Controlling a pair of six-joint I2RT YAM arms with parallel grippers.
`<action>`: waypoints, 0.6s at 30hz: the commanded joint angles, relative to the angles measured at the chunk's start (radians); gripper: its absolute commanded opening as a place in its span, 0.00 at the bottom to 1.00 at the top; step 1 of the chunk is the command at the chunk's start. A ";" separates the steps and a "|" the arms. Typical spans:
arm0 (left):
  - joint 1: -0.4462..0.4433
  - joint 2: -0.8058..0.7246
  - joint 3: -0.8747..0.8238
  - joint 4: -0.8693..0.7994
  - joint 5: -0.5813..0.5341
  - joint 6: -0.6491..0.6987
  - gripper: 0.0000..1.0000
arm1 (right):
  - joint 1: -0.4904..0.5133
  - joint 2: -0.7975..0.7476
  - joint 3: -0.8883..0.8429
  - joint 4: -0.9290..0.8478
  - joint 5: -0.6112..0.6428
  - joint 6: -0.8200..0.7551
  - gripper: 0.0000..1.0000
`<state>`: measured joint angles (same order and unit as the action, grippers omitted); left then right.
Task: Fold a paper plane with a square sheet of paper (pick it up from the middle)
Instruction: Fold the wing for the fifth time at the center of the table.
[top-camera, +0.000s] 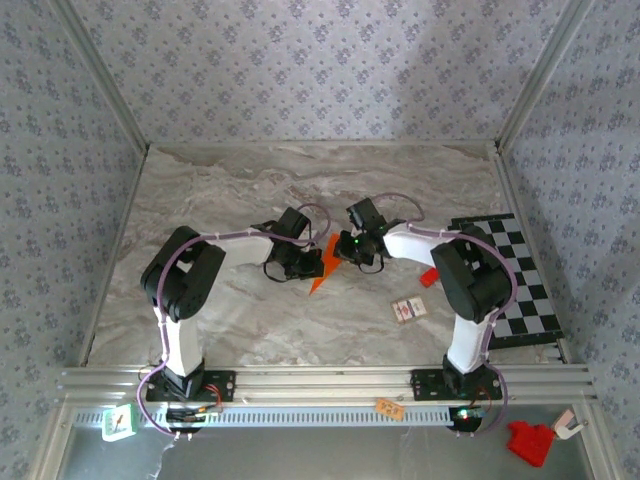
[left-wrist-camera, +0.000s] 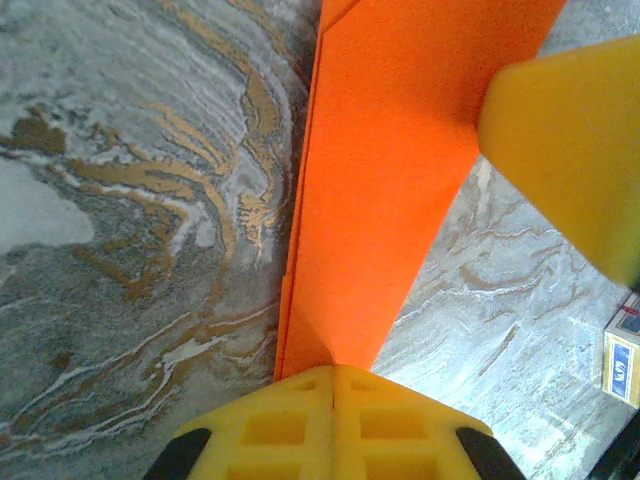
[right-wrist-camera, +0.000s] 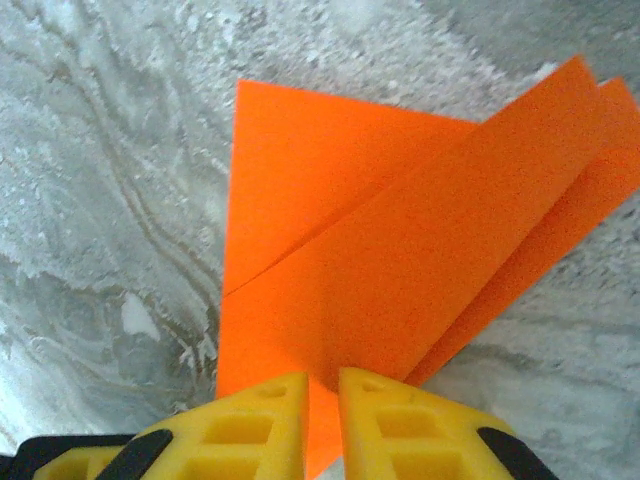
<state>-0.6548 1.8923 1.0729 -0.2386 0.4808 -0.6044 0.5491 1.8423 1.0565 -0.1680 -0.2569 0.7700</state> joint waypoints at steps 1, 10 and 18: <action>-0.010 0.032 -0.012 -0.109 -0.053 -0.009 0.00 | -0.019 0.032 0.014 -0.016 0.024 -0.024 0.18; -0.011 0.047 -0.028 -0.133 -0.064 -0.013 0.00 | -0.081 0.060 -0.045 0.075 -0.035 -0.039 0.18; -0.011 0.054 -0.057 -0.145 -0.077 -0.005 0.00 | -0.185 0.088 -0.018 0.097 -0.050 -0.081 0.18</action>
<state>-0.6556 1.8927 1.0706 -0.2413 0.4778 -0.6147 0.4198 1.8832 1.0264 -0.0643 -0.3885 0.7311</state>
